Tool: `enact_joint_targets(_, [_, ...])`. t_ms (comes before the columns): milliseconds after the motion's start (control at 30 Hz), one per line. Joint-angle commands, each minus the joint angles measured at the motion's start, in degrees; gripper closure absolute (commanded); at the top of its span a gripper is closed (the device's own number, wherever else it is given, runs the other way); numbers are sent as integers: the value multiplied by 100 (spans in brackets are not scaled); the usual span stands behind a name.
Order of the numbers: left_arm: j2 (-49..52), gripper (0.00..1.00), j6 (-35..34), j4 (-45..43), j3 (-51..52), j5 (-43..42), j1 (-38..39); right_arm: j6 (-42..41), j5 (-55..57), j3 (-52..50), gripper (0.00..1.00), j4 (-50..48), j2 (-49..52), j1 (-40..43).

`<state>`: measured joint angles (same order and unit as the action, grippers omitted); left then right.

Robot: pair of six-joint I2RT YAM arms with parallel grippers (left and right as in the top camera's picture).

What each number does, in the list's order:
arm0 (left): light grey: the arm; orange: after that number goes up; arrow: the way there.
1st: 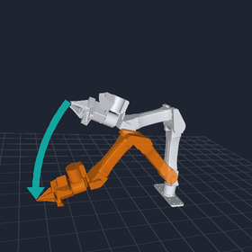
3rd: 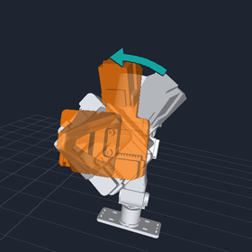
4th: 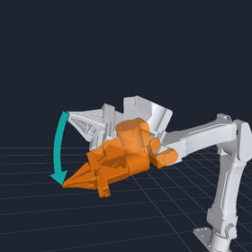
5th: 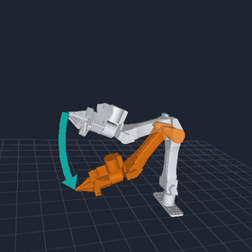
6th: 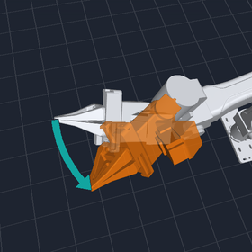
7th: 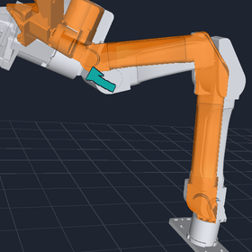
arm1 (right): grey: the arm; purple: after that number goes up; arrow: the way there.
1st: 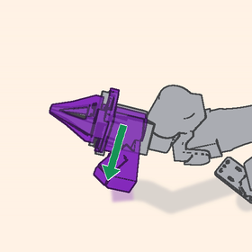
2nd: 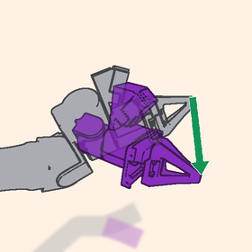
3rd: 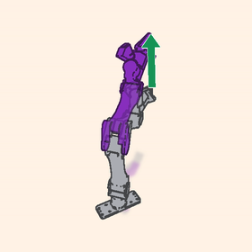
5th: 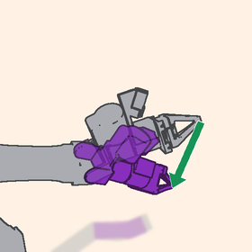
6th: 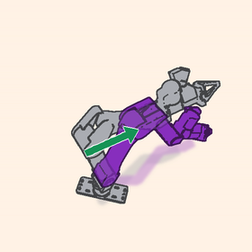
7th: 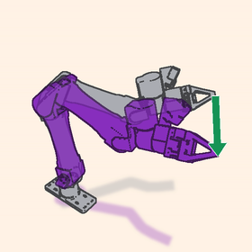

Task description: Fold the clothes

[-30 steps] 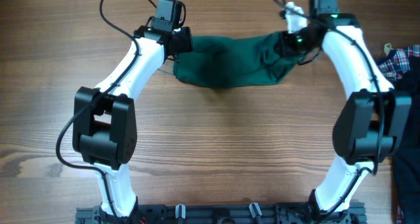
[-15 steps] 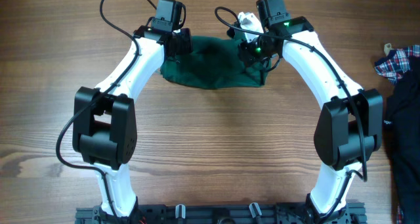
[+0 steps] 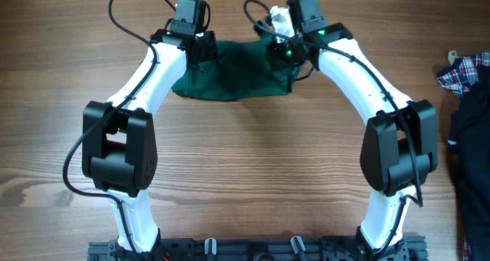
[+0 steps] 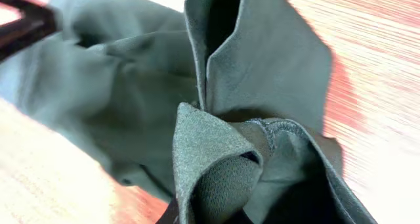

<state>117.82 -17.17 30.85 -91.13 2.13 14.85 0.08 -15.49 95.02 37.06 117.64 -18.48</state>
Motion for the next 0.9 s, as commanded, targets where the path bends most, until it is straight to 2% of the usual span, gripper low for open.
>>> enact_joint_targets(0, [-94, 92, 31, 153, -83, 79, 249, -33, 435, 46, 96, 293, -44, 514])
enact_joint_targets(133, [-116, 94, 44, 216, -105, 894, 529, 459, 411, 46, 96, 702, -90, 1526])
enact_joint_targets(233, [-116, 91, 42, 323, -114, 890, 514, 999, 367, 46, 96, 866, -175, 2347])
enact_joint_targets(333, [-118, 88, 42, 363, -114, 890, 514, 1344, 271, 44, 96, 992, -175, 2774])
enact_joint_targets(400, [-120, 87, -2, 326, -114, 861, 518, 1346, 195, 42, 96, 966, -173, 2758])
enact_joint_targets(500, [-111, 92, -343, -142, -114, -949, 612, 1335, 195, 37, 96, 966, -173, 2704])
enact_joint_targets(533, [-87, 93, -437, -400, -114, -1106, 723, 1316, 192, 37, 96, 970, -173, 2695])
enact_joint_targets(633, [33, 95, -433, -468, -96, -553, 905, 1169, 192, 11, 96, 975, -170, 2695])
enact_joint_targets(800, [787, 92, -433, -271, -92, -509, 942, 1178, 208, 11, 96, 951, -170, 2697])
enact_joint_targets(833, [835, 91, -428, -210, -92, -507, 942, 1174, 369, 11, 92, 916, -170, 2697])
enact_joint_targets(867, [835, 90, -413, -212, -92, -505, 940, 1176, 428, 11, 63, 863, -170, 2697])
